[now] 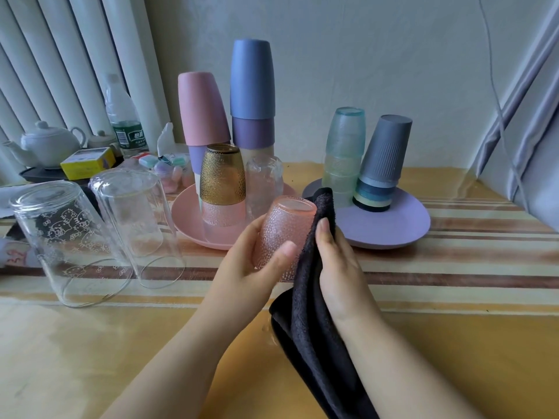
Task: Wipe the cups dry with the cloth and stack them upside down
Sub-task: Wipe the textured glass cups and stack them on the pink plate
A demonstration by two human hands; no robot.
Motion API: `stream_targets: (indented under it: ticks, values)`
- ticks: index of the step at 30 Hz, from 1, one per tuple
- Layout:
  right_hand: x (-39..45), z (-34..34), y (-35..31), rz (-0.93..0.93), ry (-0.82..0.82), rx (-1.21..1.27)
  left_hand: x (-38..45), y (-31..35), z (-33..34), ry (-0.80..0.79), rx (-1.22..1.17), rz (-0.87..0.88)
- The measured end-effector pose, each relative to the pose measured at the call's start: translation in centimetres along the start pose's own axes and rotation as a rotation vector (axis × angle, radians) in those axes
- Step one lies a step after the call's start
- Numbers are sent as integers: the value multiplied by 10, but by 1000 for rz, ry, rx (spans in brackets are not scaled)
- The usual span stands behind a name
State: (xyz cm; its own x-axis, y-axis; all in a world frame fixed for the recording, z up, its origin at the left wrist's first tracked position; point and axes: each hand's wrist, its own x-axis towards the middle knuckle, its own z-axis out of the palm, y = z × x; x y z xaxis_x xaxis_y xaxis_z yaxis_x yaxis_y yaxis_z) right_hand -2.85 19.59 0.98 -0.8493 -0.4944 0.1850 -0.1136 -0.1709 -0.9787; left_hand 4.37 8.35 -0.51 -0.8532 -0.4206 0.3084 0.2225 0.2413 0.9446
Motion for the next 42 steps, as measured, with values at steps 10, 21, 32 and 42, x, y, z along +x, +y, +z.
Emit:
stream_targets:
  ticks: [10,21,32,42]
  values:
    - [4,-4,-2,27,-36,55,5,-9,-22,-211,384,15]
    - [15,-17,-6,63,7,159,3,-10,-21,-267,189,-74]
    - [5,-3,-4,144,-135,236,1,-5,-3,-179,-593,-202]
    - [1,-1,-2,-15,60,-57,-4,5,8,181,181,-21]
